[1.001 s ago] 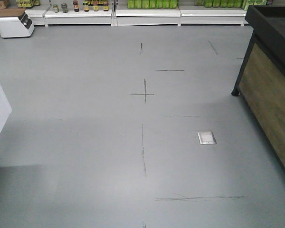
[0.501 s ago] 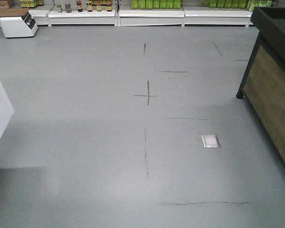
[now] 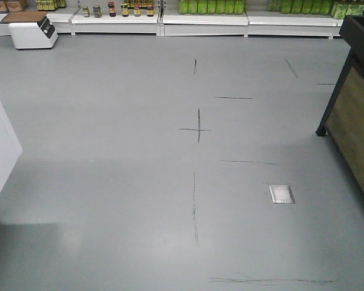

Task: Pick three apples into basket with both arms
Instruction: 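Drive the base across the floor toward the fruit display tables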

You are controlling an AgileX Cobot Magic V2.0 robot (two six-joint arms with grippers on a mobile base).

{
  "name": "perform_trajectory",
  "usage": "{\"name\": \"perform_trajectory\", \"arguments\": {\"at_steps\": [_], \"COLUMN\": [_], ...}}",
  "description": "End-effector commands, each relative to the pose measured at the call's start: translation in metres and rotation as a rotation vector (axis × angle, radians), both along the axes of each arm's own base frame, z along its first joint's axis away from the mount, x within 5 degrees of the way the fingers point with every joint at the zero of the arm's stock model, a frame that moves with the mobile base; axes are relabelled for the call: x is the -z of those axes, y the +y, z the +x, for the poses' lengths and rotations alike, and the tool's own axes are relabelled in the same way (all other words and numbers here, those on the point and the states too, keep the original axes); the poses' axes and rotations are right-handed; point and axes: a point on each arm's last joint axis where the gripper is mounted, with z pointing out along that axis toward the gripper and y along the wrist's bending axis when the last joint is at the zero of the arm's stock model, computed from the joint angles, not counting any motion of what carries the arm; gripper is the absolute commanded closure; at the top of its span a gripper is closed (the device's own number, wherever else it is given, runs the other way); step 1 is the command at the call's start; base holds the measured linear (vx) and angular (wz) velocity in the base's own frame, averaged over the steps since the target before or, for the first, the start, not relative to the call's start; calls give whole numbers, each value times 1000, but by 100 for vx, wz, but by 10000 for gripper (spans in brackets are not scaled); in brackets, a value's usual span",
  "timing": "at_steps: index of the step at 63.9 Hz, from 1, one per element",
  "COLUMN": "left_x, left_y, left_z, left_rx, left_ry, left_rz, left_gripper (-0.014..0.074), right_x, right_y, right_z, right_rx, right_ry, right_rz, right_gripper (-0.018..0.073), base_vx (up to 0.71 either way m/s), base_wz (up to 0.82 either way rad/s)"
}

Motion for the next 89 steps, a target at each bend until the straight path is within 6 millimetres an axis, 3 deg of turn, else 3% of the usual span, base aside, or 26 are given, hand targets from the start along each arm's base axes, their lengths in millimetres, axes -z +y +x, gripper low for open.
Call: {"name": "perform_trajectory", "arguments": {"at_steps": [1,89], "left_x": [-1,-1], "left_y": [0,0], "left_z": [0,0], "left_rx": [2,2], "left_ry": [-70,-70], "left_rz": [-19,-19], "left_gripper": [603,603], "right_x": [-2,-2], "right_y": [0,0], "right_z": [0,0], "right_rx": [0,0], "right_ry": [-66,-67], "right_rz": [-8,-8], "right_gripper": [568,568], "base_vx": [15,19], "base_wz": [0,-6]}}
